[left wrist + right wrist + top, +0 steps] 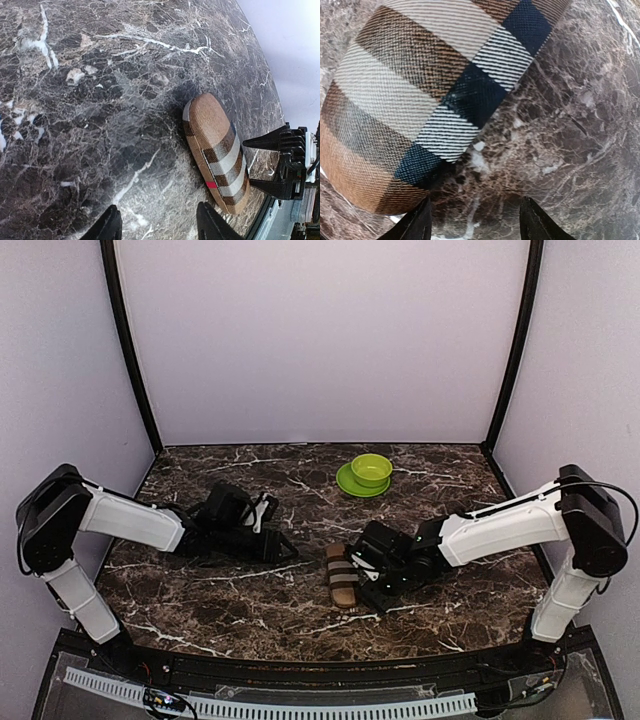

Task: Organize the sunglasses
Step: Adjust the case with sunglasses at the center of the board, then reset both arms

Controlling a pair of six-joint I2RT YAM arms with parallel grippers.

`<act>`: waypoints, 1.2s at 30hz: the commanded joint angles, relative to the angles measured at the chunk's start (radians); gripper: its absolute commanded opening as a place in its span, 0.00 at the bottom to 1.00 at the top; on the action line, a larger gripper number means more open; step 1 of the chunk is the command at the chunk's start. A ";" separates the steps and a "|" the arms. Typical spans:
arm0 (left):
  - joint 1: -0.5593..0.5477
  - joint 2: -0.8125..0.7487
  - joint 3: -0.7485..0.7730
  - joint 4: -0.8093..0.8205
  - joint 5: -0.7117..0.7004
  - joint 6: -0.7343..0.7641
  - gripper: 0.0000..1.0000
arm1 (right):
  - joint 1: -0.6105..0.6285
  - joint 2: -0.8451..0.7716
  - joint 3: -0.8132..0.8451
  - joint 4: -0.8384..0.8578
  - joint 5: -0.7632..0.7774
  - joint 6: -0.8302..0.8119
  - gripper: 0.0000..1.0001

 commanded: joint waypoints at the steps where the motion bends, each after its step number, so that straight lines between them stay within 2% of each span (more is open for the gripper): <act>1: -0.001 0.017 0.025 0.017 0.023 -0.001 0.52 | -0.004 -0.016 -0.008 0.073 -0.044 0.028 0.61; 10: -0.026 0.072 0.077 0.002 0.038 0.013 0.52 | -0.011 -0.014 -0.002 0.135 -0.073 0.048 0.62; 21: -0.083 0.169 0.154 0.004 0.045 0.021 0.52 | -0.075 0.008 -0.002 0.184 -0.091 0.097 0.62; 26: -0.087 0.151 0.149 -0.001 0.017 0.021 0.52 | -0.097 -0.012 -0.021 0.191 -0.077 0.136 0.63; 31: -0.087 0.084 0.147 -0.090 -0.109 0.085 0.54 | -0.160 -0.079 -0.026 0.145 -0.014 0.187 0.68; 36: -0.081 -0.038 0.164 -0.233 -0.401 0.218 0.59 | -0.237 -0.165 -0.023 0.097 0.028 0.216 0.78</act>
